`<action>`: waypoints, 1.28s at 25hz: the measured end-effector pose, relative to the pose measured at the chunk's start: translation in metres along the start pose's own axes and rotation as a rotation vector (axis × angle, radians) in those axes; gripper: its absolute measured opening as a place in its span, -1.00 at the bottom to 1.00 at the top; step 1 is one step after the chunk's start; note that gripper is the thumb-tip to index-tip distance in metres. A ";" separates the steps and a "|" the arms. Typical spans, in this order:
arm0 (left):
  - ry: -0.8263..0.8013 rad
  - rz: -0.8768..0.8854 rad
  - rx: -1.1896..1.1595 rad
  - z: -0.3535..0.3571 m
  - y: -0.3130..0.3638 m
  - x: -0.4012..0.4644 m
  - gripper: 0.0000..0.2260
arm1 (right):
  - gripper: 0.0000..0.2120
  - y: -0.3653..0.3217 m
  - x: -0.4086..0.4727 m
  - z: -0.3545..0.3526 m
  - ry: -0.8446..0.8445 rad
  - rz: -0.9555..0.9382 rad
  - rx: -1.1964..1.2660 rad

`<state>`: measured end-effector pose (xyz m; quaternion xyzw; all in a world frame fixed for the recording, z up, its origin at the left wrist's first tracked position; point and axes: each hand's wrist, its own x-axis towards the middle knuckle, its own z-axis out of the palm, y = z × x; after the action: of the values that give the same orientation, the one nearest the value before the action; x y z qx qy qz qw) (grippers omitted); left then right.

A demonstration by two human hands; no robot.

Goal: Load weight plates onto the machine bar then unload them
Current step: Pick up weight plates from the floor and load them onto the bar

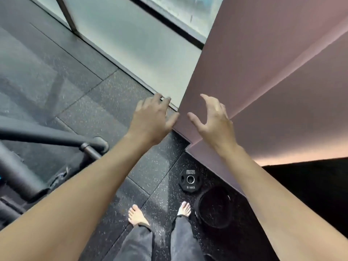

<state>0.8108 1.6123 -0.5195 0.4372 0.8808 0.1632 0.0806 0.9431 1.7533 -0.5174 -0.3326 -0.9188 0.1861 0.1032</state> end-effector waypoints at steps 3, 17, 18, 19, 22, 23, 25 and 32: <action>-0.096 -0.108 -0.024 0.103 -0.024 -0.012 -0.42 | -0.33 0.052 -0.012 0.086 -0.139 0.031 -0.006; -0.537 -0.415 -0.161 0.557 -0.067 -0.080 -0.57 | 0.03 0.355 -0.123 0.470 -0.706 0.415 -0.237; -0.559 -0.418 -0.162 0.578 -0.067 -0.082 -0.58 | 0.07 0.370 -0.128 0.489 -0.723 0.432 -0.246; -0.581 -0.420 -0.157 0.601 -0.069 -0.082 -0.59 | 0.10 0.386 -0.133 0.510 -0.739 0.457 -0.251; -0.590 -0.443 -0.160 0.664 -0.070 -0.077 -0.64 | 0.06 0.428 -0.143 0.564 -0.750 0.525 -0.285; -0.591 -0.464 -0.179 0.683 -0.066 -0.073 -0.66 | 0.00 0.440 -0.146 0.577 -0.743 0.545 -0.298; -0.611 -0.477 -0.189 0.726 -0.052 -0.066 -0.64 | -0.13 0.461 -0.152 0.593 -0.714 0.563 -0.320; -0.638 -0.522 -0.015 0.827 -0.003 -0.054 -0.14 | -0.01 0.493 -0.160 0.623 -0.619 0.548 -0.334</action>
<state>1.0765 1.7476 -1.2928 0.2273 0.8916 0.0002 0.3916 1.1516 1.8287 -1.2971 -0.5044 -0.8019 0.1465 -0.2848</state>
